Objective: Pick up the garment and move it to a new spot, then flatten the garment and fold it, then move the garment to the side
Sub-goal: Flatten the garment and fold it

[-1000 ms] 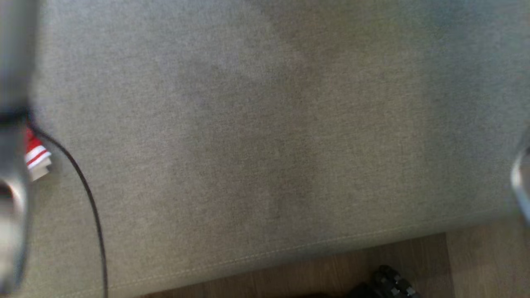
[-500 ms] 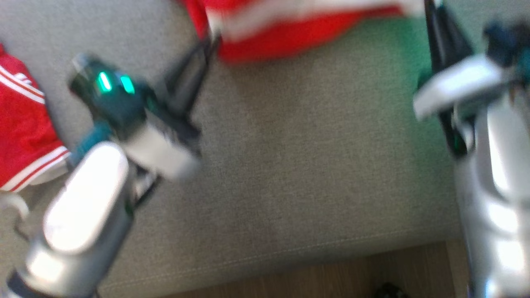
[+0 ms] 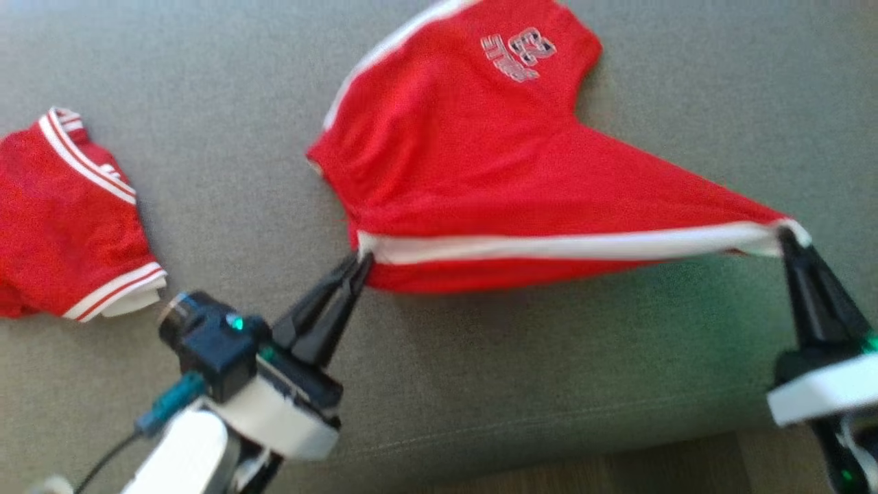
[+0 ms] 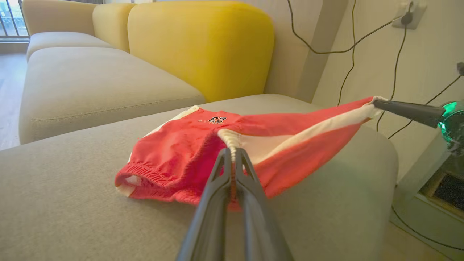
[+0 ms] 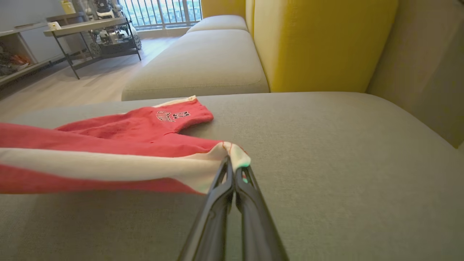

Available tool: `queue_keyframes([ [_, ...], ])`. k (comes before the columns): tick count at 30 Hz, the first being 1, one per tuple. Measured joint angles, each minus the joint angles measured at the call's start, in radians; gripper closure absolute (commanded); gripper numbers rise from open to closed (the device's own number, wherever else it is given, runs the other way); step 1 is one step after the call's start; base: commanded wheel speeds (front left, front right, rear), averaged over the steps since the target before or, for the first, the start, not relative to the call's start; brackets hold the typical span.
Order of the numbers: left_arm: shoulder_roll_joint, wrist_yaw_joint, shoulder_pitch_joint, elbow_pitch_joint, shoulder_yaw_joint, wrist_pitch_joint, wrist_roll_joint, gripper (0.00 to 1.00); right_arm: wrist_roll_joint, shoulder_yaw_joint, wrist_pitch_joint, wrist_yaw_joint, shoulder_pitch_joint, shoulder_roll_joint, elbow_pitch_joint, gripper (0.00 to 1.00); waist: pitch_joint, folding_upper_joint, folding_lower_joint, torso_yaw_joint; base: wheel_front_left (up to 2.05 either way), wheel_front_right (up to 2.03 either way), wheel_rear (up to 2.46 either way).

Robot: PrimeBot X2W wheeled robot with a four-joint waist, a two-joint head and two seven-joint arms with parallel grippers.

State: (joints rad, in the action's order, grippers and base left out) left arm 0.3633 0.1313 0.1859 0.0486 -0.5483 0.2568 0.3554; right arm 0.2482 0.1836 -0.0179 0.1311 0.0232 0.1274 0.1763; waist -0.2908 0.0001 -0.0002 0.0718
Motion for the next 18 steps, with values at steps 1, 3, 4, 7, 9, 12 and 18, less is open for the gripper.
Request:
queue_keyframes([
  [1,-0.001,0.0,-0.02,0.02,0.001,0.0,0.001,1.0,0.003,0.016,-0.004,0.0,0.022,-0.002,0.02,1.0,0.008,0.0,0.0,-0.001,0.0,0.0,0.0],
  [3,-0.002,0.0,-0.067,0.063,0.016,0.0,0.019,1.0,0.009,0.054,-0.01,0.0,0.074,-0.012,0.076,1.0,0.019,0.0,0.0,-0.012,0.0,0.0,0.0],
  [4,-0.004,0.0,-0.078,0.07,0.022,0.0,0.025,1.0,0.012,0.058,-0.011,0.0,0.081,-0.016,0.088,1.0,0.02,0.0,0.0,-0.017,0.0,0.0,0.0],
  [7,-0.024,0.0,-0.095,0.078,0.036,0.0,0.045,1.0,0.015,0.061,-0.023,0.0,0.079,-0.03,0.109,1.0,0.025,0.0,0.0,-0.031,0.0,0.0,0.0],
  [9,-0.037,0.0,-0.097,0.073,0.019,0.0,0.082,1.0,-0.015,0.075,-0.028,0.0,0.074,-0.031,0.108,1.0,0.028,0.0,0.0001,-0.044,0.0,0.0,0.0],
  [12,-0.051,0.0,-0.094,0.06,-0.013,0.0,0.115,1.0,-0.042,0.084,-0.037,0.0,0.058,-0.034,0.099,1.0,0.03,0.0,0.0001,-0.061,0.0,0.0,0.0],
  [18,-0.106,0.0,-0.017,-0.052,-0.092,0.0,0.227,1.0,-0.135,0.12,-0.102,0.0,-0.087,-0.046,0.016,1.0,0.021,-0.0001,0.0001,-0.123,0.0,0.0,0.0],
])
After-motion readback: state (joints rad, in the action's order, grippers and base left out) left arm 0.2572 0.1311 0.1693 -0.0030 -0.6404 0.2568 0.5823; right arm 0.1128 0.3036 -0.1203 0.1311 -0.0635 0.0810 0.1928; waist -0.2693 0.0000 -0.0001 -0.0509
